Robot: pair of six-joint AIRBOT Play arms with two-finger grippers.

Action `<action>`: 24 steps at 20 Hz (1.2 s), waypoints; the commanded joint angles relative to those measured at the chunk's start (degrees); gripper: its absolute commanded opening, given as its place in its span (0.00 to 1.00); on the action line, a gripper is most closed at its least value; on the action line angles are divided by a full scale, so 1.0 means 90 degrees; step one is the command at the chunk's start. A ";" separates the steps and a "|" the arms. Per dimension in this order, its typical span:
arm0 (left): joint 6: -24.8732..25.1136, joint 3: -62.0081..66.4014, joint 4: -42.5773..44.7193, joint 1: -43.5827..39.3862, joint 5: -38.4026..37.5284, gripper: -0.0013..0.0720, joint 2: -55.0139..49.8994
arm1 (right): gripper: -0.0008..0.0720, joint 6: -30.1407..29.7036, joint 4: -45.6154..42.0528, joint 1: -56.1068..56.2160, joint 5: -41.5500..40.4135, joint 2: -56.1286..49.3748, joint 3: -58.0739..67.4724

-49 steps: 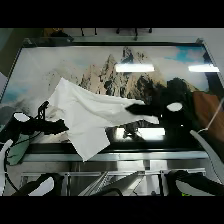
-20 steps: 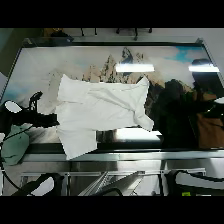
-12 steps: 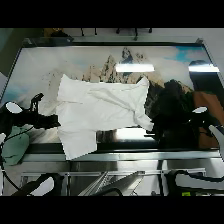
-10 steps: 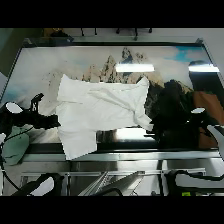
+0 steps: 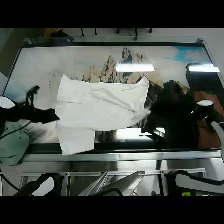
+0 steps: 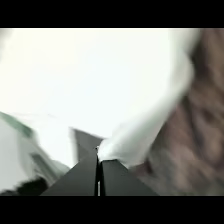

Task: Fold the shirts.

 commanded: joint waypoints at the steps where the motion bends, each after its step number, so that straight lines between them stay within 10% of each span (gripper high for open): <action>1: 0.0061 0.1450 -0.1192 0.0032 -0.0313 0.04 0.0699 | 0.03 -0.0267 0.2715 -0.0726 0.0704 0.0886 0.1622; 11: -0.0335 0.6832 -0.2732 0.2744 0.0158 0.04 0.1999 | 0.03 -0.0612 0.4835 -0.2968 -0.1001 0.2052 0.5627; 19: 0.0214 0.5277 -0.2674 0.0571 -0.0187 0.04 0.0508 | 0.03 0.0316 0.1513 -0.2747 -0.0755 0.1668 0.4677; 24: 0.0219 0.4235 -0.0809 -0.0726 0.0457 0.04 -0.1243 | 0.03 0.0153 -0.0449 -0.1163 -0.2115 0.0566 0.2093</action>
